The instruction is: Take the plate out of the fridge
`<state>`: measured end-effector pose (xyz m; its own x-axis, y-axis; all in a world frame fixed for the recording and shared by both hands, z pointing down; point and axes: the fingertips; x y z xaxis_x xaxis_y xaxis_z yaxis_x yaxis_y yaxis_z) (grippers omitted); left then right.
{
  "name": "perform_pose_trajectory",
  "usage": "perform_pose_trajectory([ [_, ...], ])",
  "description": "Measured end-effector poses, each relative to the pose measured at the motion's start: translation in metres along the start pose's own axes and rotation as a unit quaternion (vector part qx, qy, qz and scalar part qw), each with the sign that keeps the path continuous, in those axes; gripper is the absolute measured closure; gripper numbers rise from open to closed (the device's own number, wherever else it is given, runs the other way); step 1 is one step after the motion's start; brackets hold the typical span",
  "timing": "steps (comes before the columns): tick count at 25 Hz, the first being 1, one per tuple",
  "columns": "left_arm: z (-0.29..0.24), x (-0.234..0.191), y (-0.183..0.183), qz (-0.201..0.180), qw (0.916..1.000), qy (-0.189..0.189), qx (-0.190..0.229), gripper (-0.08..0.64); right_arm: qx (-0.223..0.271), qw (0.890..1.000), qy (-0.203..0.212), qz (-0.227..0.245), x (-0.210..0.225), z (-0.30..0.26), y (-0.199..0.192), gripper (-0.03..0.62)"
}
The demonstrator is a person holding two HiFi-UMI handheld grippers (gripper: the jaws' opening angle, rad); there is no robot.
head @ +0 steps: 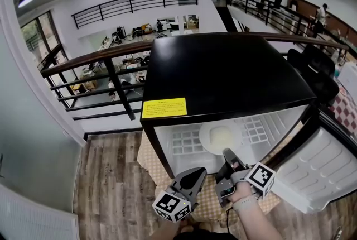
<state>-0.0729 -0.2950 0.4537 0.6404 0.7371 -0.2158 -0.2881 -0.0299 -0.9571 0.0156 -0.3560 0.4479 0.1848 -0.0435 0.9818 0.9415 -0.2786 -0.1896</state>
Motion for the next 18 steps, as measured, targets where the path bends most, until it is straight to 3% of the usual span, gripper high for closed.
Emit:
perform_pose_trajectory([
  [11,-0.003,-0.001,-0.001,0.001,1.0000,0.002,0.001,0.549,-0.002,1.000,-0.005,-0.028,-0.001,0.015,-0.002,0.545],
  [18,-0.003,-0.002,0.000,-0.001,1.0000,0.006,0.000,0.549,0.001,1.000,-0.002,-0.013,-0.003,0.017,0.002,0.541],
])
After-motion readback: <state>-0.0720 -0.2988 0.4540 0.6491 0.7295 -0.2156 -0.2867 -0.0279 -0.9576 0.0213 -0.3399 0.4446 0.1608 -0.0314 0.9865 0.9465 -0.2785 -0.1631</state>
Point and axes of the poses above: the fingertips, and each gripper's own axes: z backward along the fingers, x to its right, y out of its top, and after that the axes turned 7 degrees about x, right-handed
